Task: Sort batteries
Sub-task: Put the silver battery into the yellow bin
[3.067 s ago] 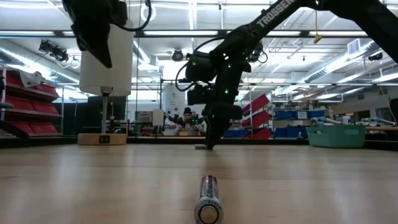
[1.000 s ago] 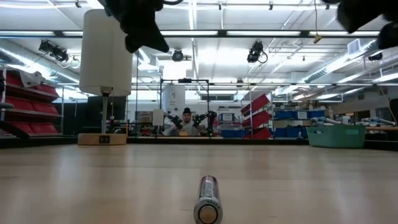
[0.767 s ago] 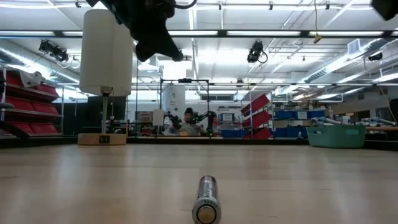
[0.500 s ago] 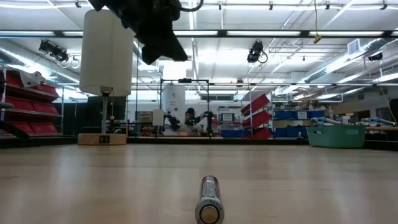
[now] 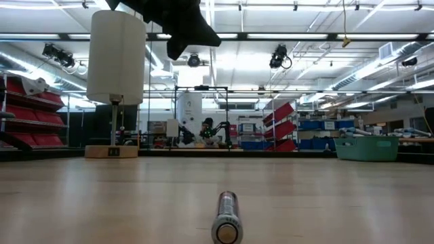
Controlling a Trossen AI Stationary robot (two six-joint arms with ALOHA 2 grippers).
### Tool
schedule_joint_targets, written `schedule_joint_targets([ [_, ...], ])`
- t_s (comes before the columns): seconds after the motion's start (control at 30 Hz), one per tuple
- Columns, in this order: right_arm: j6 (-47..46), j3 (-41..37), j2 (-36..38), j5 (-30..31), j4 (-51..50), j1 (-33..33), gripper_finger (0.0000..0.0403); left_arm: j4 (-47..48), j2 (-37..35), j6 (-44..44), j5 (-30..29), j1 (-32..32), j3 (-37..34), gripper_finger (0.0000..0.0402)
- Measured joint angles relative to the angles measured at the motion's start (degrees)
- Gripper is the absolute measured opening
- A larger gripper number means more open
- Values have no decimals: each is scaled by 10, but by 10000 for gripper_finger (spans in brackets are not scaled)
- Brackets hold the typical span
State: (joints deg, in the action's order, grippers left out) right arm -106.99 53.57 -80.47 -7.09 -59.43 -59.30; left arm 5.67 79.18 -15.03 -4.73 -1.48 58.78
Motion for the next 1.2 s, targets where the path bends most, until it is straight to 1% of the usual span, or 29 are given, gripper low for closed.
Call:
schedule_joint_targets([
  [0.2, -40, -16, 0, 0, -11, -8, 71, 1, 0, -1, 5, 0, 0, 30],
  [0.4, -75, -16, 0, 1, -7, -6, 116, 7, 0, -4, 57, 0, 0, 30],
  [0.47, -77, -14, 0, 19, 0, -2, 124, 9, 0, -3, 67, -2, 0, 30],
  [0.53, -50, -10, 0, 68, 12, 4, 126, 17, 0, -3, 69, -5, 0, 30],
  [0.63, 11, -10, 0, 132, 20, 17, 118, 27, 0, -2, 69, -13, 0, 30],
  [0.73, 104, -10, 0, 180, 25, 46, 106, 31, 0, -4, 69, -19, 0, 30],
  [0.8, 196, -14, 0, 203, 33, 78, 97, 31, 0, -16, 68, -20, 0, 30],
  [0.9, 349, -32, 0, 210, 72, 143, 83, 38, -3, -62, 69, -22, 0, 30],
  [0.97, 433, -49, 0, 212, 129, 190, 77, 65, -14, -101, 68, -20, 0, 30],
  [1.03, 495, -68, 0, 217, 207, 235, 74, 115, -32, -131, 60, -8, 0, 30],
  [1.1, 541, -81, 0, 224, 295, 275, 73, 185, -53, -160, 55, 11, 1, 30],
  [1.2, 585, -91, 0, 227, 407, 324, 73, 305, -90, -216, 29, 56, 1, 30],
])
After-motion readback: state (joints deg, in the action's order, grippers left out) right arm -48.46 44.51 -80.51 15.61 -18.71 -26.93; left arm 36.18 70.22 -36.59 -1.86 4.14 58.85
